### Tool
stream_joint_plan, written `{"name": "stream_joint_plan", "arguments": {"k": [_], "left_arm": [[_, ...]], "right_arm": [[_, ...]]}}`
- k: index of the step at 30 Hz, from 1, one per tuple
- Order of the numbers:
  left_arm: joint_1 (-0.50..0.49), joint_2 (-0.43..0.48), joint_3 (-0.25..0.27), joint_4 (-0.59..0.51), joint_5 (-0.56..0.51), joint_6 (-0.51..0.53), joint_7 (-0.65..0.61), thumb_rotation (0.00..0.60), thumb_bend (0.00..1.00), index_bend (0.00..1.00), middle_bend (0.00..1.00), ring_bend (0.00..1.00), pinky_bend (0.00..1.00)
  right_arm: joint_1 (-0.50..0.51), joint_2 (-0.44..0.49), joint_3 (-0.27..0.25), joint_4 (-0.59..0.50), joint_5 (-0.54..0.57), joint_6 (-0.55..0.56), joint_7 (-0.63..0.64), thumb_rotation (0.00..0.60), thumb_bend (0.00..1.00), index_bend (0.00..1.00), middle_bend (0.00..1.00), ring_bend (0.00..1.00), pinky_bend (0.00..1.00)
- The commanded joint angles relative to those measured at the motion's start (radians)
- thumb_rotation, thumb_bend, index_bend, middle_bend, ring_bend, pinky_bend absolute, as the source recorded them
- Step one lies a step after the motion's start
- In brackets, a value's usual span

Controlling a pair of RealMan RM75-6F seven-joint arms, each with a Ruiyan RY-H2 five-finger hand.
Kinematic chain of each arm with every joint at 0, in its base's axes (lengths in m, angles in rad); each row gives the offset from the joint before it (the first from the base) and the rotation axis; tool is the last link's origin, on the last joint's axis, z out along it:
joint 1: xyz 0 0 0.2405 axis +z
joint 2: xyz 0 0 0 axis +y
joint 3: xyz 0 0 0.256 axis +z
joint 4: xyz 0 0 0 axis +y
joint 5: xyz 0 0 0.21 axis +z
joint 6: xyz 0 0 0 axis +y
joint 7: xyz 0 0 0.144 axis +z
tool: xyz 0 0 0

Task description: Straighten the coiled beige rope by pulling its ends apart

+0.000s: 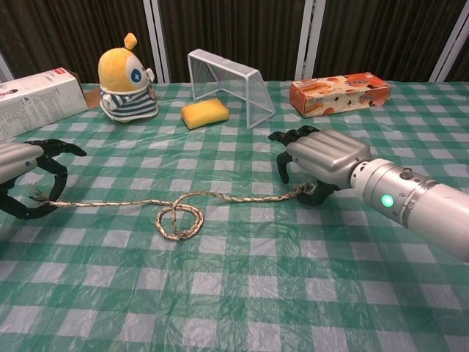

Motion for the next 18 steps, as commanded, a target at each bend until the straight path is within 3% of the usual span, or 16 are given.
{"name": "stream_joint_plan", "arguments": {"k": [1, 18], "left_arm": [[-0.001, -0.002, -0.001, 0.005, 0.001, 0.0, -0.005, 0.6, 0.4, 0.64, 0.08, 0.0, 0.1], [-0.004, -0.005, -0.002, 0.022, -0.004, -0.008, -0.023, 0.6, 0.41, 0.64, 0.08, 0.0, 0.1]], "right_arm": [[0.012, -0.013, -0.007, 0.023, 0.006, 0.009, 0.018, 0.6, 0.45, 0.57, 0.0, 0.0, 0.0], [0.029, -0.028, -0.038, 0.056, 0.038, 0.048, 0.013, 0.6, 0.48, 0.74, 0.03, 0.0, 0.0]]}}
